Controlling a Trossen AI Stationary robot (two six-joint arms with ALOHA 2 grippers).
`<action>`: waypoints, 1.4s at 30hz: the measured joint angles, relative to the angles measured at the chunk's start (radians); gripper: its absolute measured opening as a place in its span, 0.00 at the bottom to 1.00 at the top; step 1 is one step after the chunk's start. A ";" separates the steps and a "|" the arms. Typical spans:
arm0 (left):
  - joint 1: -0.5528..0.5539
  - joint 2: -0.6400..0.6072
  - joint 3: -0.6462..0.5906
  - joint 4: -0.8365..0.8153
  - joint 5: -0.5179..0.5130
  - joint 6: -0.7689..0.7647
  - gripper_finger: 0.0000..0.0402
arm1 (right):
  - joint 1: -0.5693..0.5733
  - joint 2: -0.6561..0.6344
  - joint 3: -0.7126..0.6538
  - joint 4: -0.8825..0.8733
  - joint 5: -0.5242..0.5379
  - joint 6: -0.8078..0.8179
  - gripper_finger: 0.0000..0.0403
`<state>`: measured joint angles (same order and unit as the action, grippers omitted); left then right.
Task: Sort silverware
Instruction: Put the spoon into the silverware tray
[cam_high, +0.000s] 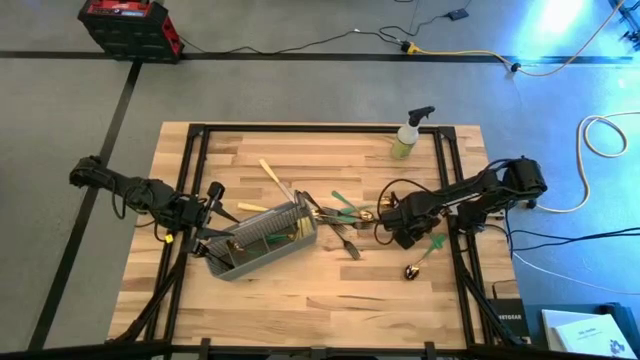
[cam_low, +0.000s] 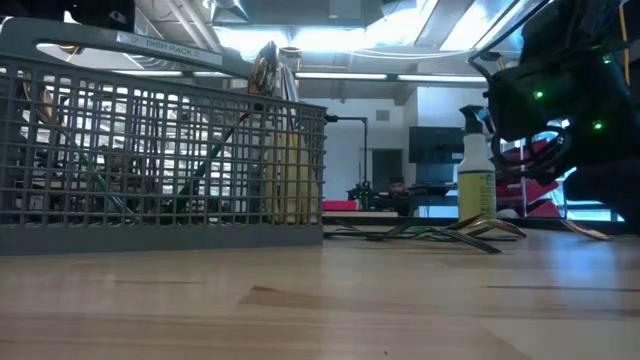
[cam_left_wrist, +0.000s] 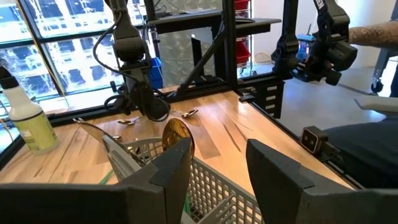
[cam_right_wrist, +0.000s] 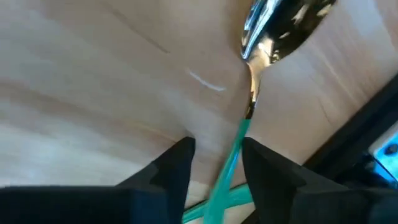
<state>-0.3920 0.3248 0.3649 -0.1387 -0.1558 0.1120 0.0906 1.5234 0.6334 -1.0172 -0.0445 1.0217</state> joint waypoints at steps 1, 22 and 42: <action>0.000 0.000 0.000 0.000 0.000 0.000 0.35 | -0.006 0.000 0.000 0.007 -0.006 -0.015 0.24; 0.000 0.000 0.000 -0.008 0.000 -0.003 0.35 | -0.051 -0.029 0.093 0.091 0.036 -0.087 0.00; 0.000 0.000 0.000 -0.006 0.000 0.000 0.35 | 0.176 -0.116 0.384 0.399 0.222 -0.170 0.00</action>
<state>-0.3923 0.3249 0.3649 -0.1447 -0.1562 0.1123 0.2671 1.4077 1.0169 -0.6180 0.1778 0.8520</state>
